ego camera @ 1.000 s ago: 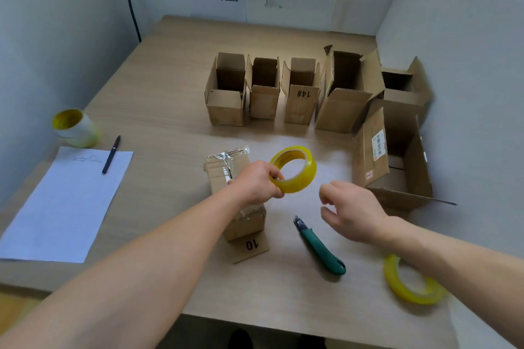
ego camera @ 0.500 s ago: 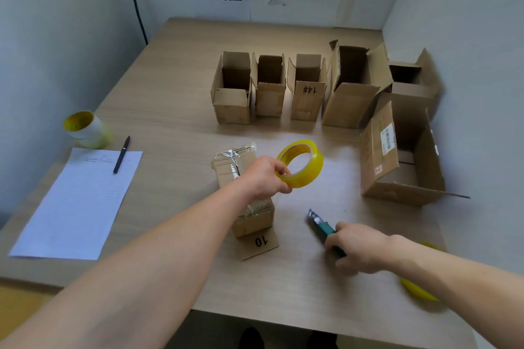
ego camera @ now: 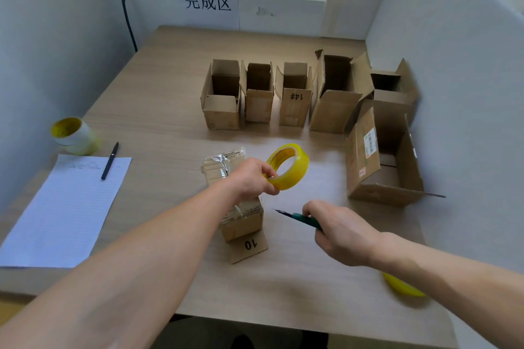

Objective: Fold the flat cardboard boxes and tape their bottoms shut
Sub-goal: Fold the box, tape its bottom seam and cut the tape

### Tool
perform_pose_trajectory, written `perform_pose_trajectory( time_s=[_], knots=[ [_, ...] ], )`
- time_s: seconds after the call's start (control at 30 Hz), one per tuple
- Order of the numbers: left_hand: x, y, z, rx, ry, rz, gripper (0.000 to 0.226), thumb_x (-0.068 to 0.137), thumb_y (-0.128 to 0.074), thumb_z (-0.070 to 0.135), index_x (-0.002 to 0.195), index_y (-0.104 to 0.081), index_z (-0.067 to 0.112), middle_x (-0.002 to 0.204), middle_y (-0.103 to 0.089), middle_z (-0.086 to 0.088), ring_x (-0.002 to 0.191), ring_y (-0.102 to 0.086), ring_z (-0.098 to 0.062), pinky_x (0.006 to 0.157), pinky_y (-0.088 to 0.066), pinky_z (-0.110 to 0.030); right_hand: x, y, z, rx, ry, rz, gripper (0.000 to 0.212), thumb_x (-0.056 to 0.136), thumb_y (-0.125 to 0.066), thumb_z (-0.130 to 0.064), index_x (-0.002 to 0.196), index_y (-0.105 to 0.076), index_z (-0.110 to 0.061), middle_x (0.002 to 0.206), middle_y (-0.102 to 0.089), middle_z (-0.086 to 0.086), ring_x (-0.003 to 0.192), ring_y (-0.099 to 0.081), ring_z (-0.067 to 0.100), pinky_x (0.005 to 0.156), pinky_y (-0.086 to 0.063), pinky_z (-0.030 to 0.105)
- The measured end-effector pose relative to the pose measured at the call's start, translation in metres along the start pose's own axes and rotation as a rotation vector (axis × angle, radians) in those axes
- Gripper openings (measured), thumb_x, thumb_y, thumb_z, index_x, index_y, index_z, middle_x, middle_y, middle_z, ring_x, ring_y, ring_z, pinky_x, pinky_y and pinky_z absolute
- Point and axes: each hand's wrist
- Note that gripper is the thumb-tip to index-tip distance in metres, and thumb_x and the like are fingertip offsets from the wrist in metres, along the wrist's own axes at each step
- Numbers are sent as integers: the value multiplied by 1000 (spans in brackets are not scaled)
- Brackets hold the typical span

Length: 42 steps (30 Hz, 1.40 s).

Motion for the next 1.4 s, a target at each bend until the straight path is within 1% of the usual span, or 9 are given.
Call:
perform_pose_trajectory(
  time_s=[0.13, 0.6, 0.77, 0.9, 1.0, 1.07, 1.13, 1.23, 1.4],
  knots=[
    [0, -2, 1, 15, -3, 16, 28, 74, -84, 7, 99, -73, 12, 83, -59, 5, 85, -56, -16, 78, -43, -25, 7, -2, -10, 17, -14, -48, 26, 86, -44, -13, 111, -42, -23, 104, -55, 4, 82, -52, 33, 70, -45, 46],
    [-3, -4, 2, 22, -22, -6, 29, 74, -85, 10, 100, -74, 10, 84, -60, 6, 83, -56, -12, 81, -42, -25, 24, -11, -20, -27, -167, -152, 16, 92, -40, -8, 96, -33, -22, 90, -47, 5, 75, -47, 32, 65, -41, 44],
    [-4, -4, 3, 30, -22, 3, 32, 74, -85, 9, 104, -74, 8, 88, -61, 1, 78, -54, -10, 62, -40, -17, 22, -25, 6, -120, -245, -254, 20, 92, -45, -12, 105, -35, -23, 95, -45, 5, 78, -51, 32, 68, -44, 42],
    [-2, -4, 2, 29, -29, 3, 32, 74, -85, 9, 104, -74, 8, 90, -61, 0, 83, -54, -12, 66, -39, -20, 21, -31, 18, -148, -310, -400, 27, 93, -53, -26, 119, -45, -21, 110, -50, 6, 96, -56, 31, 82, -49, 41],
    [2, -6, 0, 34, -31, 6, 31, 73, -86, 10, 102, -75, 9, 89, -62, 1, 84, -55, -12, 73, -39, -21, 22, -19, 15, -222, -91, -77, 19, 90, -53, -34, 102, -60, -20, 98, -59, 2, 87, -62, 28, 66, -47, 33],
    [4, -8, -2, 55, -37, 12, 28, 73, -86, 12, 99, -75, 12, 82, -61, 5, 78, -55, -8, 70, -39, -20, 21, -4, 9, -239, 168, 250, 16, 83, -58, -34, 79, -57, -19, 77, -55, -1, 66, -56, 24, 52, -36, 28],
    [5, -9, -5, 72, -41, 22, 25, 72, -87, 14, 94, -75, 17, 75, -60, 11, 72, -53, -3, 66, -39, -20, 25, 13, -4, -218, 319, 396, 18, 78, -64, -33, 78, -55, -17, 76, -53, 0, 66, -48, 22, 53, -35, 30],
    [9, -11, -8, 93, -42, 21, 22, 70, -88, 17, 84, -72, 25, 69, -58, 12, 67, -53, -4, 63, -41, -21, 44, 30, -17, -315, 331, 388, 28, 78, -68, -35, 97, -58, -17, 92, -58, 3, 80, -49, 24, 69, -43, 36],
    [11, -14, -13, 132, -27, -3, 25, 57, -89, 30, 68, -68, 37, 66, -65, 18, 80, -63, -14, 99, -48, -45, 76, 30, -18, -416, 131, 170, 53, 86, -61, -42, 132, -44, -22, 108, -68, 1, 98, -61, 29, 89, -45, 41]
  ],
)
Point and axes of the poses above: each hand's wrist, its own x-axis towards the middle knuckle, its own y-axis out of the back of the hand, z = x × y
